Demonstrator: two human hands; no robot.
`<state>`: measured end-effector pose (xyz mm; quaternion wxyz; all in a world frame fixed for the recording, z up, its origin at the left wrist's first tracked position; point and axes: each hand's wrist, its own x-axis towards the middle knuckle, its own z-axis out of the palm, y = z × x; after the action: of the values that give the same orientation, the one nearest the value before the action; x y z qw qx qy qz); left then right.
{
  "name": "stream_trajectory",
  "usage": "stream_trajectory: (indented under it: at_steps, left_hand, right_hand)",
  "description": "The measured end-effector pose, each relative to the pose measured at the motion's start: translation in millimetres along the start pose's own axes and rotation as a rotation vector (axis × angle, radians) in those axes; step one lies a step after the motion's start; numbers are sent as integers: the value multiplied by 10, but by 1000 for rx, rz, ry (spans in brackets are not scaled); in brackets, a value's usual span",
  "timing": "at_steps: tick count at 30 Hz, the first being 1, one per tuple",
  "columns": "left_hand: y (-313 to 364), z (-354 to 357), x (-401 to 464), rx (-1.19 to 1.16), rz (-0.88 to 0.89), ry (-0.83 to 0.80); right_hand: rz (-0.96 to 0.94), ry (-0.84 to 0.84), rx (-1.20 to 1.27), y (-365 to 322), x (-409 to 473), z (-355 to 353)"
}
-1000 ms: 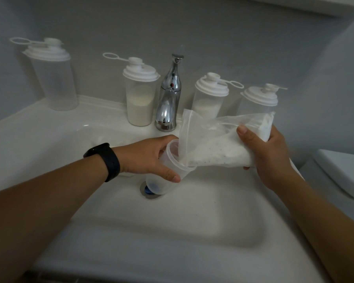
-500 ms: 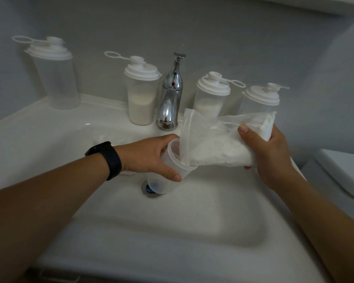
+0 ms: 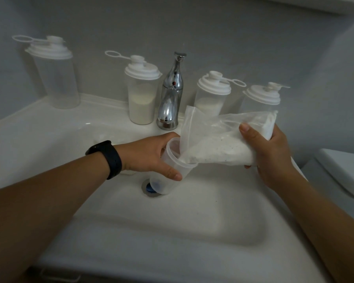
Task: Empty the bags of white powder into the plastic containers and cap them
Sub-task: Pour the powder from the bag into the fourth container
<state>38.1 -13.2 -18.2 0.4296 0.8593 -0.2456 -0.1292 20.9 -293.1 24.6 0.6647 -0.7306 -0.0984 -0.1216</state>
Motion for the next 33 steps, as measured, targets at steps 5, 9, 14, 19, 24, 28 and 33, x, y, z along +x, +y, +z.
stream_trajectory:
  at_steps: [5,9,14,19,24,28,33]
  left_hand:
    - [8,3,-8,-14,-1,7]
    - [18,9,-7,-13,0,-2]
    - [21,14,-3,5,3,-4]
    - [19,16,-7,3,-1,1]
    - [16,21,-10,-8,4,-1]
    - [20,19,-2,1,-2,-8]
    - [8,23,-1,-11,2,-10]
  right_hand:
    - [-9,-1,10,-6,4,-7]
    - [-6,3,12,1,10,-8]
    - [-10,-6,21,2,12,-6]
    - [-1,4,9,5,18,-8]
    - [-12,6,8,-11,10,-16]
    - [-11,6,-2,1,11,-10]
    - [-9,2,0,-5,5,-9]
